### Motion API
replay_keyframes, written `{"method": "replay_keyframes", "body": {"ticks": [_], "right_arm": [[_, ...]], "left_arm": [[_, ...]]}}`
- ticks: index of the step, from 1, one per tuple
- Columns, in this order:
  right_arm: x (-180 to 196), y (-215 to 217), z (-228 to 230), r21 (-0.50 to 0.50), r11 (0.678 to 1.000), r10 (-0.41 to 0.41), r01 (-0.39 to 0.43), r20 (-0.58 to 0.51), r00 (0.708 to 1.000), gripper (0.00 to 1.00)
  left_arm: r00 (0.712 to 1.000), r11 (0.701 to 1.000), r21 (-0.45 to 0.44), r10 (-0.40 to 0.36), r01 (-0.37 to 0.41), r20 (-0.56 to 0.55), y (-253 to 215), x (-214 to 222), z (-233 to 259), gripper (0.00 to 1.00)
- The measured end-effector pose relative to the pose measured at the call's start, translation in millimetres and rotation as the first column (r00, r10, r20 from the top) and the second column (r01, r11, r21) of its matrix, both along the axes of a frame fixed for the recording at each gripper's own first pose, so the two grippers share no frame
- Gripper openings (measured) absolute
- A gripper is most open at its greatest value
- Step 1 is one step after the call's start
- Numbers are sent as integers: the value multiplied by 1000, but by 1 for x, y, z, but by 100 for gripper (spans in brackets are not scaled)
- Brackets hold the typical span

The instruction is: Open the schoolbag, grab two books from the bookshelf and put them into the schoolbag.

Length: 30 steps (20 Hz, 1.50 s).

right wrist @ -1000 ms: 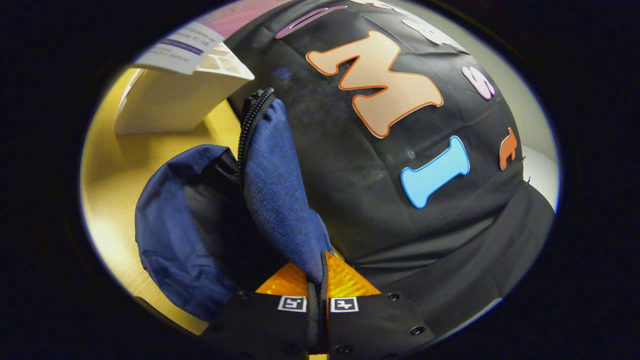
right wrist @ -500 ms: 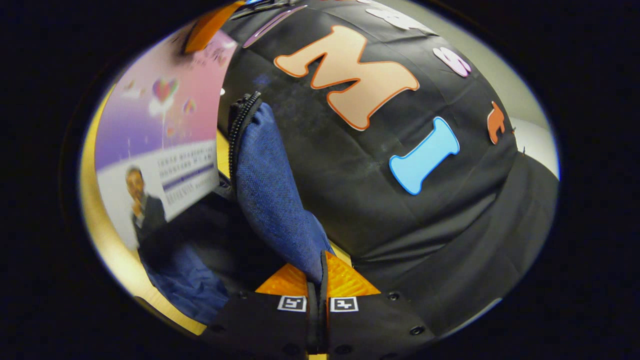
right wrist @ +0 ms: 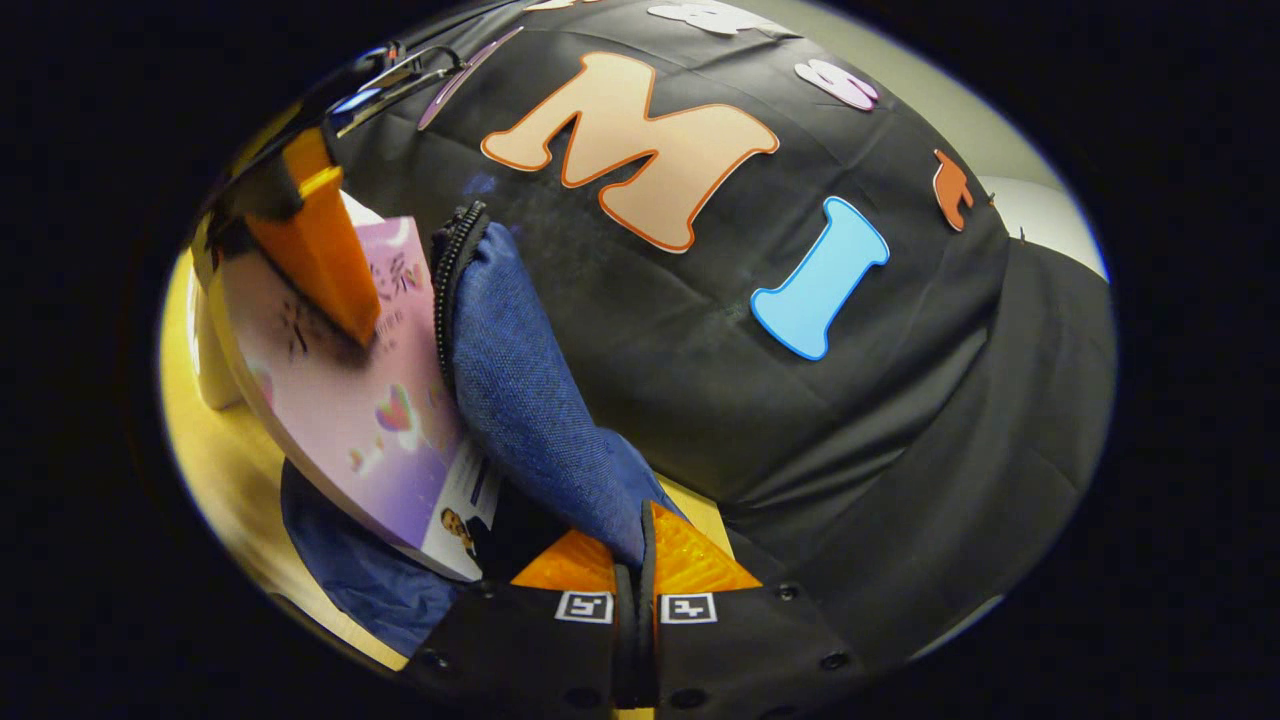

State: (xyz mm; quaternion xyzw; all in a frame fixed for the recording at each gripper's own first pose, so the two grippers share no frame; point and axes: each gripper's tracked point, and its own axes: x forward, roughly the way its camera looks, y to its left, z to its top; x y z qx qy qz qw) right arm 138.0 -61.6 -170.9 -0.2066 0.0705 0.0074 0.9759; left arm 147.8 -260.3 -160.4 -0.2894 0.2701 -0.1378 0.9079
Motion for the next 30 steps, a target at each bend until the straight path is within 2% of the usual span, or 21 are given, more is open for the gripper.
{"method": "replay_keyframes", "body": {"ticks": [1, 2, 5, 6, 10, 13, 16, 18, 19, 22, 25, 26, 27, 28, 30], "right_arm": [[0, 0, 1, 5, 1000, 4, -4, 2, 1000, 3], [0, 1, 2, 9, 1000, 7, -7, 3, 1000, 1], [0, 3, 2, 33, 999, 24, -24, 1, 1000, 4], [0, 3, 2, 34, 999, 30, -30, 1, 1000, 1], [-1, 7, 0, 45, 998, 54, -54, 1, 999, 3], [-1, 6, -3, 59, 996, 60, -60, -6, 998, 4], [-1, 3, -13, 77, 996, 53, -50, -34, 998, 4], [0, 2, -17, 90, 995, 44, -40, -49, 998, 1], [2, 3, -18, 96, 995, 40, -35, -52, 998, 5], [3, 1, -20, 122, 992, 29, -21, -64, 998, 1], [-2, 0, -22, 127, 992, 25, -15, -74, 997, 1], [-2, 0, -22, 129, 992, 23, -13, -76, 997, 1], [-1, 0, -23, 133, 991, 21, -10, -79, 997, 1], [-2, 0, -22, 136, 991, 19, -8, -80, 997, 3], [-2, -1, -24, 142, 990, 17, -5, -84, 996, 1]], "left_arm": [[1000, 1000, -6, -4, 5, 17, -10, 4, -4, 33], [999, 1000, -25, -7, 8, 36, -19, 6, -4, 34], [999, 997, -69, 20, -17, 36, -35, 18, -16, 34], [999, 996, -89, 21, -18, 30, -41, 21, -21, 34], [1000, 988, -153, 8, -3, 28, -56, 32, -42, 33], [999, 987, -157, -28, 33, 34, -64, 39, -61, 34], [999, 990, -135, -34, 37, 29, -68, 57, -72, 36], [1000, 999, -46, -23, 23, 14, -59, 61, -89, 43], [1000, 1000, -4, -23, 23, -11, -54, 58, -99, 53], [999, 997, 82, -3, 7, -43, -40, 53, -104, 82], [999, 994, 105, -15, 19, -33, -32, 35, -90, 86], [999, 992, 124, -18, 22, -33, -28, 28, -86, 88], [999, 989, 144, -30, 35, -36, -23, 20, -84, 96], [999, 986, 164, -36, 42, -38, -19, 11, -81, 96], [997, 981, 182, -57, 66, -55, -11, -7, -75, 96]]}}
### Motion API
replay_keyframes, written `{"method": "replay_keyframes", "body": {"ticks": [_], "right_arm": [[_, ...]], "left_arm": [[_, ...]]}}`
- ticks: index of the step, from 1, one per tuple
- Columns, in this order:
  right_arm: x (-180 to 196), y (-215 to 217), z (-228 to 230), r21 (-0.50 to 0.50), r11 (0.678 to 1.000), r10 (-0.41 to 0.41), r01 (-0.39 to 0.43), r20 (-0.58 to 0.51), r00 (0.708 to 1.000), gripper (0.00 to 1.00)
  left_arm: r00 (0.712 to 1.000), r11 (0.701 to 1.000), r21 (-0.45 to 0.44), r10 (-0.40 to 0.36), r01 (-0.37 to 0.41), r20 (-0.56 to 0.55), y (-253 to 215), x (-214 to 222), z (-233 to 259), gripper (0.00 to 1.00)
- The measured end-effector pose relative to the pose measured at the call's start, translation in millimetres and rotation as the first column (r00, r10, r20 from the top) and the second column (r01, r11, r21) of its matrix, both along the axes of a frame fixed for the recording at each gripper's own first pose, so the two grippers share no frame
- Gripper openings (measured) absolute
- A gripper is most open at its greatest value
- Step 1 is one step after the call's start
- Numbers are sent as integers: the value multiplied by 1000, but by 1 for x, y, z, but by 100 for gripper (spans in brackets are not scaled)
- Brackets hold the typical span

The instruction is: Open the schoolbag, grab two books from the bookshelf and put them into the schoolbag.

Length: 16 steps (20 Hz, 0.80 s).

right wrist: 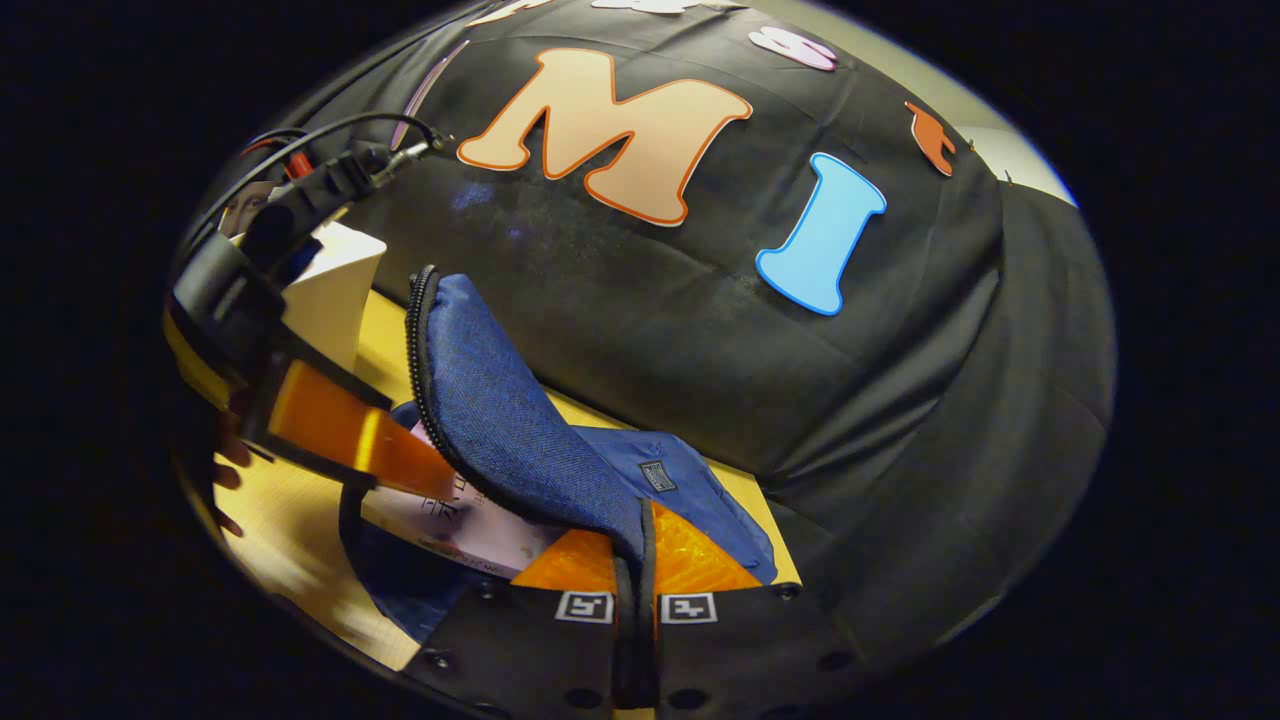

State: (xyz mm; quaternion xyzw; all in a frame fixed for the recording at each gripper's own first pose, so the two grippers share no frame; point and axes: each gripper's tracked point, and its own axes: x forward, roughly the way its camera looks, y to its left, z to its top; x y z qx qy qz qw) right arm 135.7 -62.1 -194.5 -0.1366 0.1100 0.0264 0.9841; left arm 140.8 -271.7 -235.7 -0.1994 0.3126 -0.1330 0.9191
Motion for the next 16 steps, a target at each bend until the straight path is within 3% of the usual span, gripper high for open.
{"method": "replay_keyframes", "body": {"ticks": [8, 16], "right_arm": [[-4, 5, -5, -52, 998, 21, -22, -15, 1000, 1], [-7, 6, -7, -84, 996, 10, -13, -26, 1000, 1]], "left_arm": [[995, 991, 92, -88, 93, -54, 52, -76, 54, 95], [998, 965, 252, -67, 66, -3, 138, -125, 135, 95]]}}
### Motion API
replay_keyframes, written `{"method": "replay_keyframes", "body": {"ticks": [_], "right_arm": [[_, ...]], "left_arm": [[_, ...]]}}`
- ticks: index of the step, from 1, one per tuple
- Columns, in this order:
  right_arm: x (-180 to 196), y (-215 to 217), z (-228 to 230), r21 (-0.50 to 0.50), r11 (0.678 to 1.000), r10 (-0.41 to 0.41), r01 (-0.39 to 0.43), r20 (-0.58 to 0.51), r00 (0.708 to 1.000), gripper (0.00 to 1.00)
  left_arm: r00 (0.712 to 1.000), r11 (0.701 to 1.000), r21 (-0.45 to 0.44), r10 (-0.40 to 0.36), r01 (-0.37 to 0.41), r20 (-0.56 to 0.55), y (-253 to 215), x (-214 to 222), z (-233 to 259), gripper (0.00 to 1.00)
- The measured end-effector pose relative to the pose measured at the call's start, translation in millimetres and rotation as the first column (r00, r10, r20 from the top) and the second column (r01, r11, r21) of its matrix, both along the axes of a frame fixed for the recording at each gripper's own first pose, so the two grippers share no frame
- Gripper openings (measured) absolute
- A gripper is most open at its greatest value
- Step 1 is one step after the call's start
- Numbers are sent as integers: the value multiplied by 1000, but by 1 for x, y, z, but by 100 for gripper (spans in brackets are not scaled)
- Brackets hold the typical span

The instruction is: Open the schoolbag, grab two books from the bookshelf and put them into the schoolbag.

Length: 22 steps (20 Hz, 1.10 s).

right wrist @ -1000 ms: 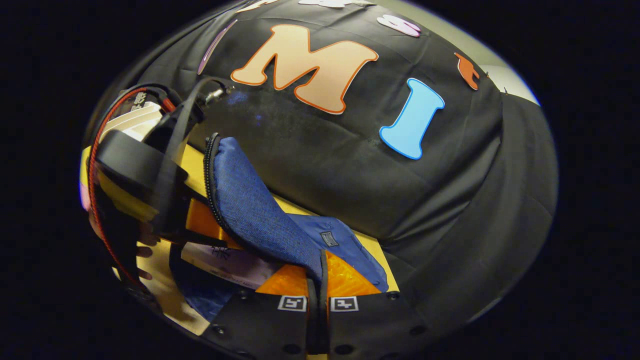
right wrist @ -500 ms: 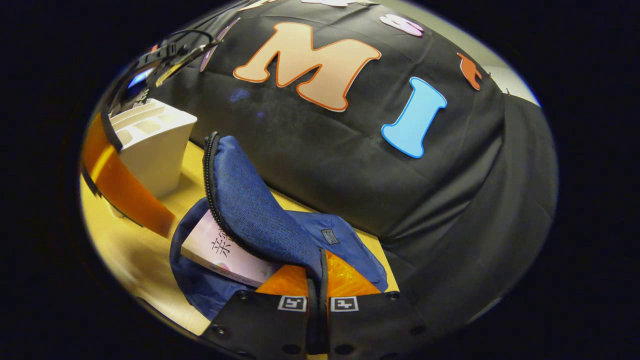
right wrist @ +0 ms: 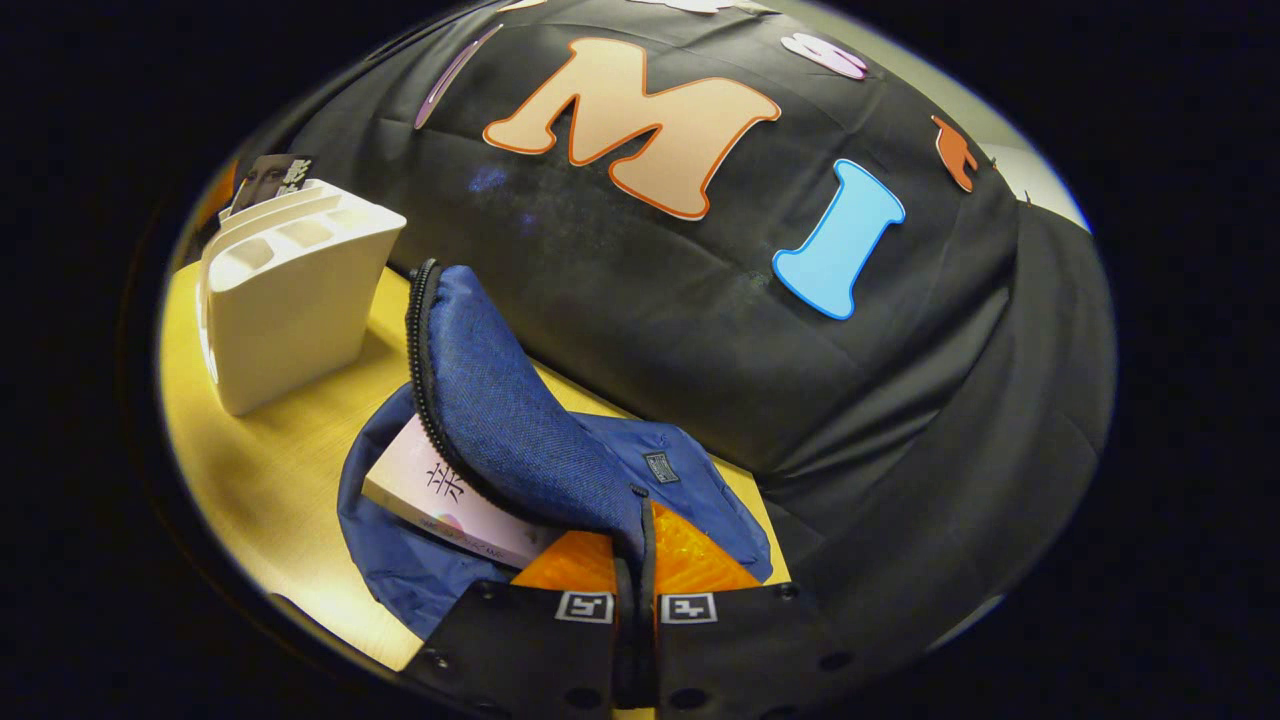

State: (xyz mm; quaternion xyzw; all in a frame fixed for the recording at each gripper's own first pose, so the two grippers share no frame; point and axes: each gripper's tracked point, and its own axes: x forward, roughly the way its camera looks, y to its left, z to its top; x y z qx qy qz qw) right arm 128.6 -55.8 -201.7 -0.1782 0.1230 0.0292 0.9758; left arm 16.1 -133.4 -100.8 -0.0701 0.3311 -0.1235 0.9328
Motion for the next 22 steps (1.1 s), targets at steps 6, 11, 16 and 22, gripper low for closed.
{"method": "replay_keyframes", "body": {"ticks": [6, 11, 16, 22], "right_arm": [[-4, 0, -4, -20, 999, -25, 25, -17, 1000, 2], [-7, -1, -6, -28, 999, -37, 36, -30, 999, 1], [-6, 1, -8, -33, 998, -50, 49, -37, 998, 5], [-2, 4, -10, -43, 997, -71, 68, -53, 996, 5]], "left_arm": [[999, 992, 118, 40, -39, -3, 84, -22, 51, 95], [979, 987, 53, 156, -150, -130, 150, -38, 75, 94], [929, 951, 30, 308, -308, -207, 228, -36, 98, 94], [898, 916, 130, 398, -380, -185, 300, -5, 113, 93]]}}
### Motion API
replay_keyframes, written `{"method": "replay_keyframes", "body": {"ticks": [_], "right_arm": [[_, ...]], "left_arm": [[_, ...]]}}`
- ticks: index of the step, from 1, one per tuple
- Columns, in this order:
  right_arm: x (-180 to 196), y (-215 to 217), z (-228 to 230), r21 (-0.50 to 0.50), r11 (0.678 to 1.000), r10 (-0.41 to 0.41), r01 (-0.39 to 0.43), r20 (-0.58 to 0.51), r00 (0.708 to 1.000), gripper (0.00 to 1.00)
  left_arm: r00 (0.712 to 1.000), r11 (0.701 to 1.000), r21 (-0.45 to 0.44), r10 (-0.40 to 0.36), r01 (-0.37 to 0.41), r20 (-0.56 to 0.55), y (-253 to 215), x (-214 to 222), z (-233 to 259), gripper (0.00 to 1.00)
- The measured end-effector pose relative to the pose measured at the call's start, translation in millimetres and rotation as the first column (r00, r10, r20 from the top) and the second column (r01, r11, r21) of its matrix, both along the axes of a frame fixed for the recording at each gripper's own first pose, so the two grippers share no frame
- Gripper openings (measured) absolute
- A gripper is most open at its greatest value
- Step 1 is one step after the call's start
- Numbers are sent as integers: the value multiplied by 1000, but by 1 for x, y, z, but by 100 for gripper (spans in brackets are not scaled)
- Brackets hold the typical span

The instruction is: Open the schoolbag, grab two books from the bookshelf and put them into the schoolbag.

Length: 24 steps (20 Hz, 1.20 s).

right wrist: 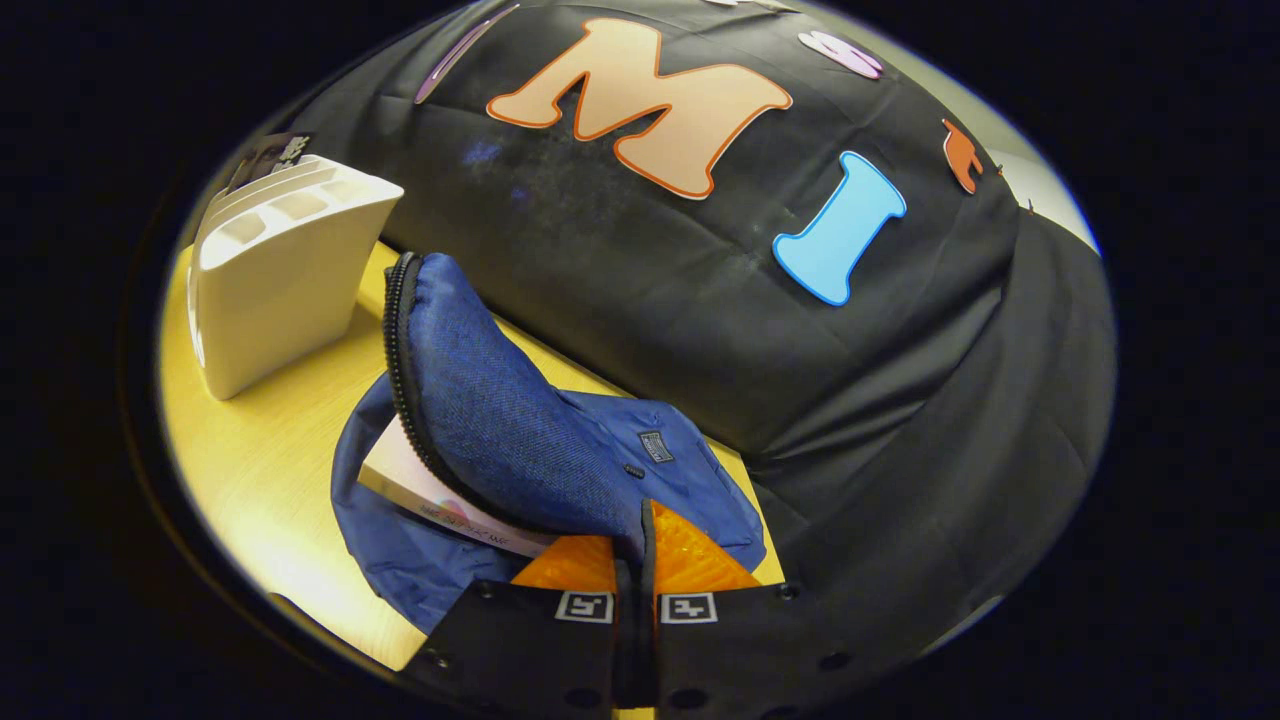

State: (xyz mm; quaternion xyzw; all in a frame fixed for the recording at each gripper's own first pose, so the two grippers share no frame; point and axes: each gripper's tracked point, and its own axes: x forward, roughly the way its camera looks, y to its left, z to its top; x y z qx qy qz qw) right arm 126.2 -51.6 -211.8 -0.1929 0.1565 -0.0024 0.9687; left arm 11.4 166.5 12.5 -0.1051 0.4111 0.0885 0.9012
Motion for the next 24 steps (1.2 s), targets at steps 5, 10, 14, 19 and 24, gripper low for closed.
{"method": "replay_keyframes", "body": {"ticks": [5, 10, 14, 19, 24], "right_arm": [[2, 0, -1, -9, 1000, -19, 19, -14, 1000, 2], [3, -2, -2, -17, 999, -49, 49, -24, 998, 3], [3, -1, -5, -29, 998, -55, 54, -29, 998, 4], [0, -2, -8, -36, 997, -63, 61, -32, 998, 1], [-3, -1, -11, -41, 997, -63, 61, -37, 997, 5]], "left_arm": [[1000, 994, 107, -6, 7, -11, 39, 38, -3, 92], [997, 990, 131, -48, 56, -67, 47, 70, -21, 87], [990, 985, 137, -94, 109, -109, 44, 90, -31, 76], [983, 972, 186, -120, 145, -138, 48, 107, -34, 57], [973, 980, 153, -97, 131, -211, 45, 113, -56, 37]]}}
